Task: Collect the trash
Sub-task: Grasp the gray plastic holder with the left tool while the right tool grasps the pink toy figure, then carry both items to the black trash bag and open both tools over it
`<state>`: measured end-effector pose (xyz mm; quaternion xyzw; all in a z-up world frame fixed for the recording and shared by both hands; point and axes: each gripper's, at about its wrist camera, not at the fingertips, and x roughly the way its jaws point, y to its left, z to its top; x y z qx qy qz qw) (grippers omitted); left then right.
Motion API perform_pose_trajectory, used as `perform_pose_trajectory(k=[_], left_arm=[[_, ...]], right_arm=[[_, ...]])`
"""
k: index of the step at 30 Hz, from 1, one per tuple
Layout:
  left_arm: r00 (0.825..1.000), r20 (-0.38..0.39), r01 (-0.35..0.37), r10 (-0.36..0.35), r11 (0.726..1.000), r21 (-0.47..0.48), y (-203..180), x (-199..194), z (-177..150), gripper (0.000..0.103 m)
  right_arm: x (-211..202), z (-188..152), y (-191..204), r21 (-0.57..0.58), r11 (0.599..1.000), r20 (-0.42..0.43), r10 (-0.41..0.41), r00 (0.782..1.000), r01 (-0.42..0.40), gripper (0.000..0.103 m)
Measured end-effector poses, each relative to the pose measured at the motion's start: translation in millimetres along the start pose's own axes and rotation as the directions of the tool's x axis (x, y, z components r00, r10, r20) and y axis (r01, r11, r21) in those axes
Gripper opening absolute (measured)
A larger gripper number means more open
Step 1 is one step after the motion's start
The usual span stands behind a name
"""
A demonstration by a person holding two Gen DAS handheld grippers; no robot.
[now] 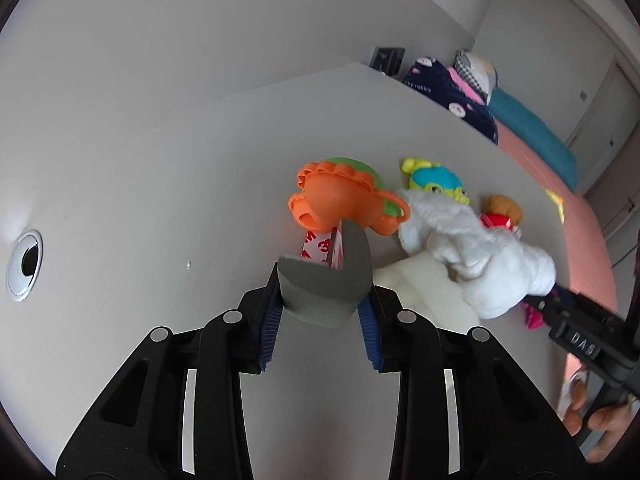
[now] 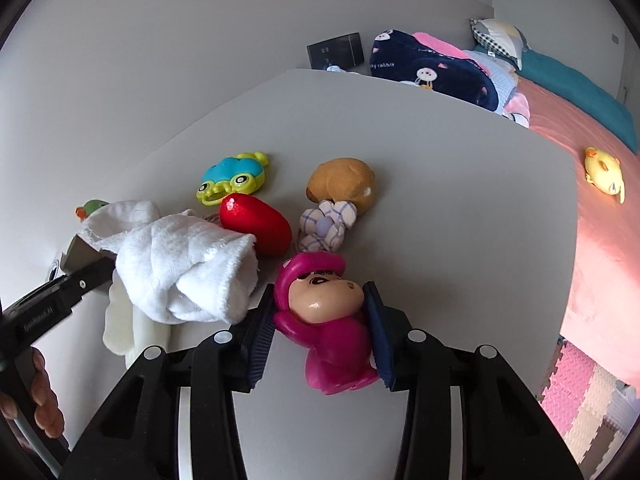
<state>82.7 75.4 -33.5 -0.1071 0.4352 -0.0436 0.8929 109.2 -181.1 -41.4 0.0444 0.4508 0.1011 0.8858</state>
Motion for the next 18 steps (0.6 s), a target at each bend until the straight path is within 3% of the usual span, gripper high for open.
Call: perform_pose_trajectory(k=[5,18], left_arm=[[0.996,0.023,0.093,-0.091,0.993,-0.07,8,-18,3,0.034],[0.992,0.094,0.093,-0.089,0.995,-0.033,-12,-46,-3,0.034]], right_arm=[[-16,-2,0,0.002,1.0,0.018,-0.003,1.0,0.003,0.044],[-53,-10,-3,0.013,1.0,0.064,-0.015,0.998,0.014,0.044]])
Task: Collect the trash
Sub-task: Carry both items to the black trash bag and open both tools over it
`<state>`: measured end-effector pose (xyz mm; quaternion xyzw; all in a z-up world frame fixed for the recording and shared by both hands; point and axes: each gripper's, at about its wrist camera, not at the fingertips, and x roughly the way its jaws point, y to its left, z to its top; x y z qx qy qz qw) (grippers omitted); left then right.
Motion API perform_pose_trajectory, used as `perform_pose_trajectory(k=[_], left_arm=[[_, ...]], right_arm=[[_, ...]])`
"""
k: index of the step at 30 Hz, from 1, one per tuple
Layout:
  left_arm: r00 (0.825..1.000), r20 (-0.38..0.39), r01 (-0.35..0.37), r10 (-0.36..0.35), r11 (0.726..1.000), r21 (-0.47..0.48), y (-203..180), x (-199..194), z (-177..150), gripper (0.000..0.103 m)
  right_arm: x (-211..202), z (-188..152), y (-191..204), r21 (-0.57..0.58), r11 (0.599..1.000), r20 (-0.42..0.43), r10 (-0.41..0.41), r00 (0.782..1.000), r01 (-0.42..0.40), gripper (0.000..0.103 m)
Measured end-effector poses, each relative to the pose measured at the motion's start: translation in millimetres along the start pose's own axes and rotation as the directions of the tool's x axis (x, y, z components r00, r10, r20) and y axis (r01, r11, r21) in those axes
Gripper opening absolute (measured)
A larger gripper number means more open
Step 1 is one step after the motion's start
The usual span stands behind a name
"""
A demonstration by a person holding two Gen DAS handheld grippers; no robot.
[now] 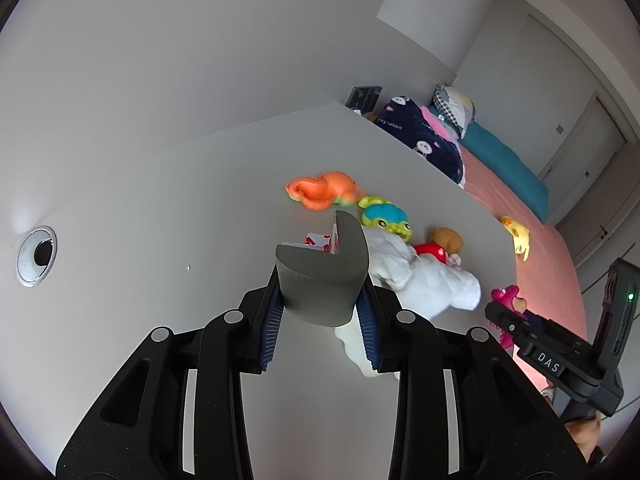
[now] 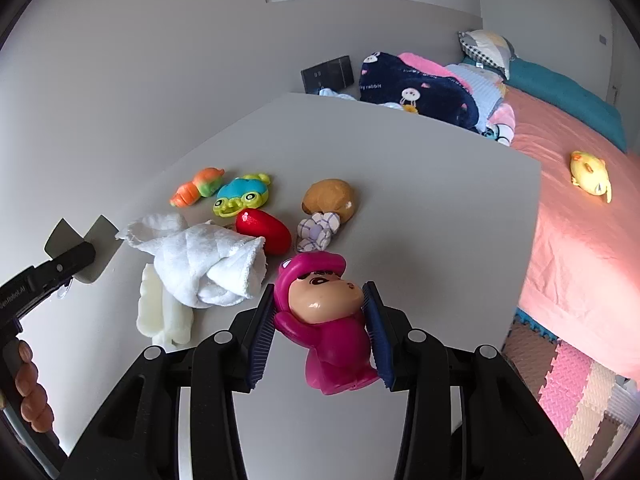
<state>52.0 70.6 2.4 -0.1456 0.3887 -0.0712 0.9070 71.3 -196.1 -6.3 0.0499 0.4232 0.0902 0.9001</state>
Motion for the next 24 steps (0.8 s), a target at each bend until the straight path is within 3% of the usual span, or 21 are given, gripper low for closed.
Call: perform_pose_trajectory(k=[11,24], left_arm=[[1.0,0.009,0.007,-0.008,0.998,0.056,-37,-13,-17,0.034],[0.999,-0.012,0.054,-0.053,0.984,0.171,-112,-11,-44,0.034]], right_arm=[[-47,-15,-16,0.015,1.0,0.056,0.001,0.998,-0.002,0.044],[-94,-40,-61,0.064,0.998,0.1,-0.03,0.995,0.024,0.044]])
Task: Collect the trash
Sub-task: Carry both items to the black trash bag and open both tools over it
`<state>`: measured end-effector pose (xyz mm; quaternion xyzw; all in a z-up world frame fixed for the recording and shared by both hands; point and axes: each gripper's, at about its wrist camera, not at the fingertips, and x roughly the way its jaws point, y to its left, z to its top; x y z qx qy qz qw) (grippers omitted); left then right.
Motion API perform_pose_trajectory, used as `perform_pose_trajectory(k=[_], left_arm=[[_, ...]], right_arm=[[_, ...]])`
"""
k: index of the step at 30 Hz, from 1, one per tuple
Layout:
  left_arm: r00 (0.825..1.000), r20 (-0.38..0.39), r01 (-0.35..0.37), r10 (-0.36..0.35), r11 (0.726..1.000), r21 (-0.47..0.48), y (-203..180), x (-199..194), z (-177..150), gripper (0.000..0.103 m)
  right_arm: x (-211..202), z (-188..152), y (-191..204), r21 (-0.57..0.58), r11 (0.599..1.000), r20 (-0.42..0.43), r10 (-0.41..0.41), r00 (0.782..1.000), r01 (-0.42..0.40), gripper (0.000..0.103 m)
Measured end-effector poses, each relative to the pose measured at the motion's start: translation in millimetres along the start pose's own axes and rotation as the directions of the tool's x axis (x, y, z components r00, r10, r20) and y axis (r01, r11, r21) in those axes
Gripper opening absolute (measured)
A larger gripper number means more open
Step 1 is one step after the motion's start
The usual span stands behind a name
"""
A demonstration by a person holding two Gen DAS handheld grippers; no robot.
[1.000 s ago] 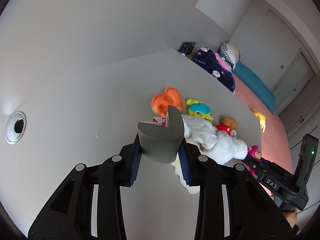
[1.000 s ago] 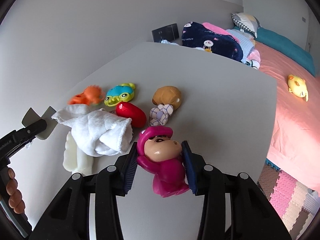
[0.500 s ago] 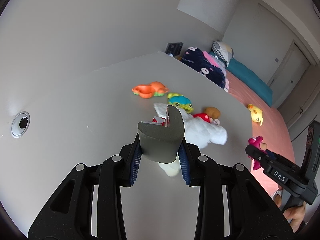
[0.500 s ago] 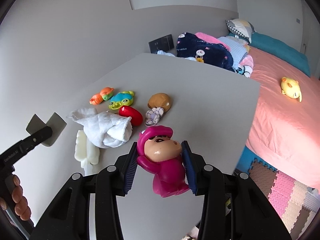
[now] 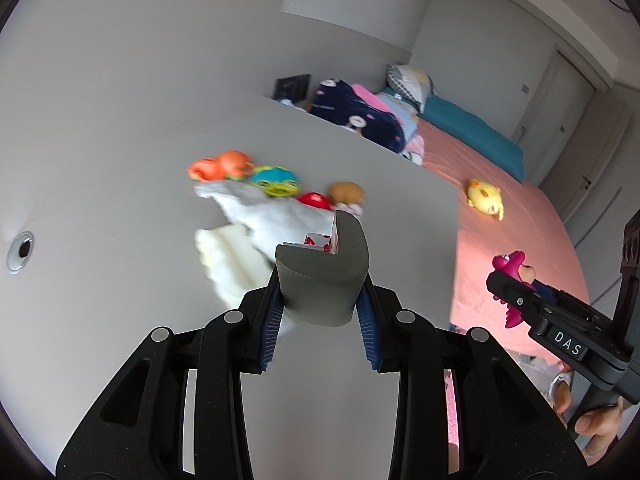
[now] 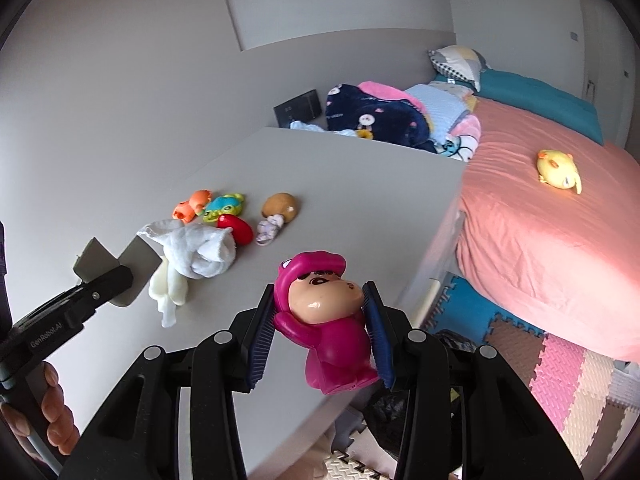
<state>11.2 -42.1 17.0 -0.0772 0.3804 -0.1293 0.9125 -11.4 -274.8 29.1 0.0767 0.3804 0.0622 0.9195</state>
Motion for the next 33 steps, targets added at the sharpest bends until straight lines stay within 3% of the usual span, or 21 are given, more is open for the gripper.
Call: perform_pose_trajectory(k=[14,33], left_arm=[[0.994,-0.059,0.094,-0.087,0.988,0.125,-88,31,-10,0.034],[0.973,-0.175,0.199,-0.149,0.928,0.314,-197,69,-33,0.034]], right_arm=[[-37,-19,-72,0.096,0.992,0.027,-0.089,0.996,0.086,0.044],[-73,-44,-166,0.234,0.946,0.016,-0.233,0.972,0.223,0.044]])
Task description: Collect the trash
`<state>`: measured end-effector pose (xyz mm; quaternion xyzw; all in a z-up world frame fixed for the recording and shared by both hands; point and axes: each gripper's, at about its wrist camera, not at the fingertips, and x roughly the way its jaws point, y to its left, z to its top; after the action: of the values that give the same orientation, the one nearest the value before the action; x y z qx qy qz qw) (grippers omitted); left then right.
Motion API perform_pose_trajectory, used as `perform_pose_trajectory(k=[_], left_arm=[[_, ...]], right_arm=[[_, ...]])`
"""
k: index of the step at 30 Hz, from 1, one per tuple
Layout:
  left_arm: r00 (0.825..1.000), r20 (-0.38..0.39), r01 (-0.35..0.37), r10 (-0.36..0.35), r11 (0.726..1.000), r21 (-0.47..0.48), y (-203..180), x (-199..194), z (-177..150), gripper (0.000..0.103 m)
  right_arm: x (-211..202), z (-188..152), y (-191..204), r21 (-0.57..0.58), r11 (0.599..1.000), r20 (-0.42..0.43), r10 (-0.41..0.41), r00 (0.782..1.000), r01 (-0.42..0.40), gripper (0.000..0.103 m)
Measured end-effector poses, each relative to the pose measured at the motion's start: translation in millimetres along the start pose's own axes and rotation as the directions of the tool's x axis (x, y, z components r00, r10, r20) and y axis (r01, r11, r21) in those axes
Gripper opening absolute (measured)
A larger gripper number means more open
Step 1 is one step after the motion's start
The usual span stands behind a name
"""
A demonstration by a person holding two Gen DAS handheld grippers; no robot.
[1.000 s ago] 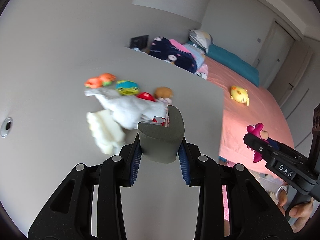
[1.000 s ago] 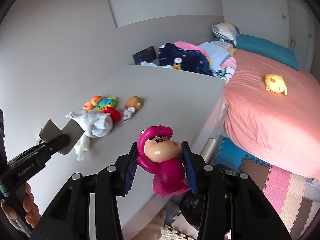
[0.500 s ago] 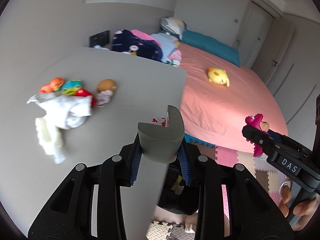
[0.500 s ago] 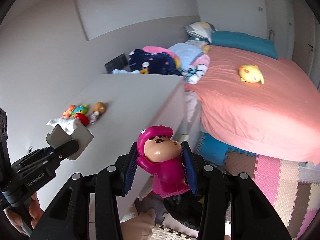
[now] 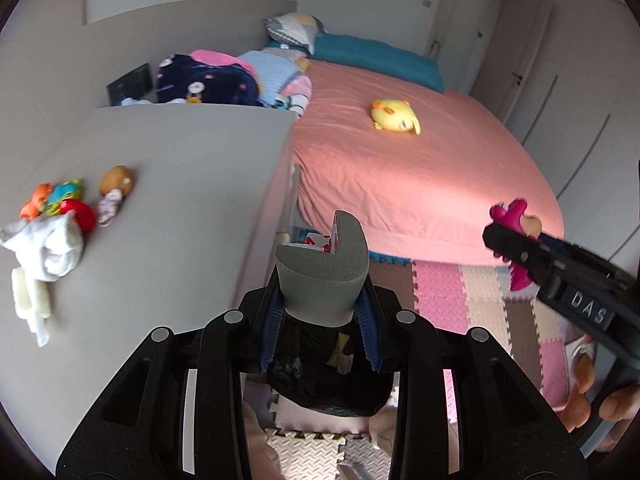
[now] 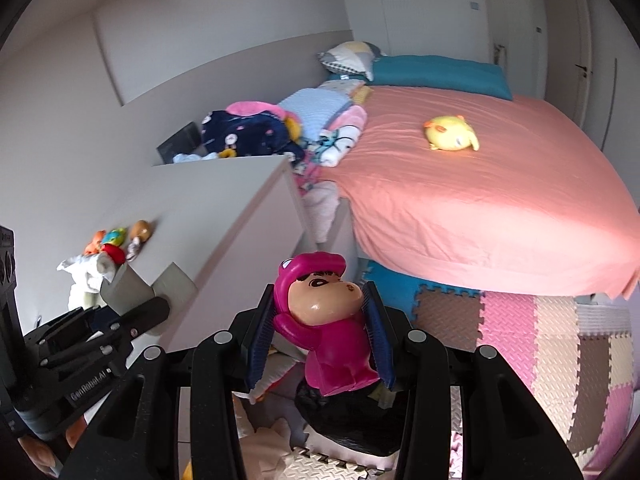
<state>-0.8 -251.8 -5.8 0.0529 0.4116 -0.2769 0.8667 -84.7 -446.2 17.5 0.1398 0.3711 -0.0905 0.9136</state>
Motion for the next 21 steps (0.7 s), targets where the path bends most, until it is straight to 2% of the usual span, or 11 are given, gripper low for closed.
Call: perform_pose_trajectory(k=[9,10,12,13,15,21], left_arm=[[0.997,-0.081,-0.004,0.008,0.999,0.051,-24,25,-8,0.034],[0.995,-0.096,-0.007,0.012,0.998,0.055,-26,29,-8,0.038],[0.99,-0.134,-0.033,0.04,0.998,0.052,-26,36,-8,0.093],[0.99,-0.126,-0.055,0.061,0.997,0.047,-25,36,-8,0.097],[0.991,-0.111,-0.071,0.076,0.996,0.048,-21,34,-8,0.097],[0.99,-0.103,-0.095,0.096,0.995,0.01,-3,25,-6,0.097]], right_arm=[[17,6,-25,0.019,0.999,-0.042,-0.044,0.998,0.045,0.044],[21,7,-25,0.011,0.998,-0.057,-0.062,0.996,0.063,0.055],[25,10,-25,0.002,0.993,-0.06,-0.118,0.991,0.119,0.077],[25,12,-25,-0.004,0.99,-0.045,-0.142,0.989,0.142,0.078],[24,14,-27,-0.009,0.988,-0.031,-0.155,0.987,0.155,0.078],[24,16,-26,0.0,0.99,-0.026,-0.138,0.99,0.138,0.078]])
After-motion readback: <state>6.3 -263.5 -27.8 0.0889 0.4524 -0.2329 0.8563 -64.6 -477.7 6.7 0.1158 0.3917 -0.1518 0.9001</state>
